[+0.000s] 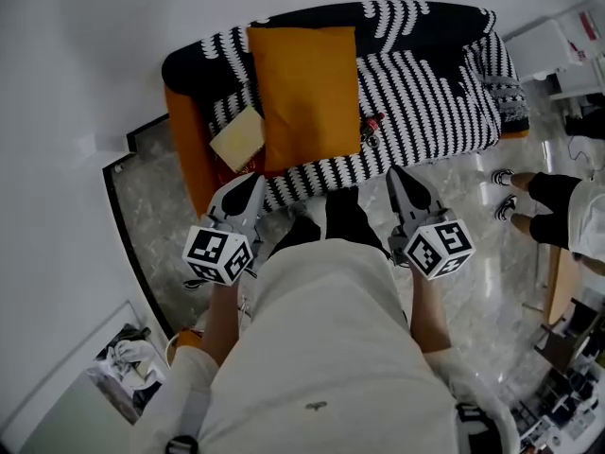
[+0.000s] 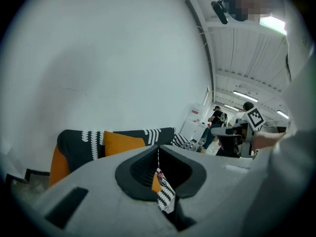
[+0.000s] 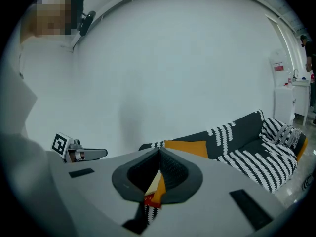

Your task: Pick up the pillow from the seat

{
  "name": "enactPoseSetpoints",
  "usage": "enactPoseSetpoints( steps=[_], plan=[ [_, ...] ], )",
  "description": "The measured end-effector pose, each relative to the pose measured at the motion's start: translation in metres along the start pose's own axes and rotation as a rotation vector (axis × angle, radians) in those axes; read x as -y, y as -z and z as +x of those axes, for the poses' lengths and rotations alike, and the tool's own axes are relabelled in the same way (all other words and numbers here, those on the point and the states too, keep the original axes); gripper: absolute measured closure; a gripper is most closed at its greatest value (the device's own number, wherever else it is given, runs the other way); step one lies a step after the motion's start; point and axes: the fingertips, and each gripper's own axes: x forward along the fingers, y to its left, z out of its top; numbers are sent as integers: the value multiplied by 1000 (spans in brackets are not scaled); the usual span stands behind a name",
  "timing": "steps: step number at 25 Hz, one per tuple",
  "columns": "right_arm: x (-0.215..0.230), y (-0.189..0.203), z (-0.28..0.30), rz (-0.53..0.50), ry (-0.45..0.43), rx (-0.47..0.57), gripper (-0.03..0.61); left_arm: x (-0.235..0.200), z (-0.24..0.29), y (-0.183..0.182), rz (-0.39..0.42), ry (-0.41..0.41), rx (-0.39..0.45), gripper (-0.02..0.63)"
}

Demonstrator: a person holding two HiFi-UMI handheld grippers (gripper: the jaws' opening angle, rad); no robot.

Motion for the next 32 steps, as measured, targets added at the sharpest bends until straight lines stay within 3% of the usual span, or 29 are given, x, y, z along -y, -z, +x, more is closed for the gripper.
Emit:
enactPoseSetpoints(
  steps=[11, 24, 32],
  plan=[
    [31, -21, 26, 5, -44, 0, 571, 1, 33, -17, 6, -38, -10, 598],
    [111, -67, 65, 20, -111, -1, 571, 19, 114, -59, 22, -82, -22, 598],
    [156, -85, 98, 20, -191, -38, 571, 28, 158, -68, -23, -137, -37, 598]
  ],
)
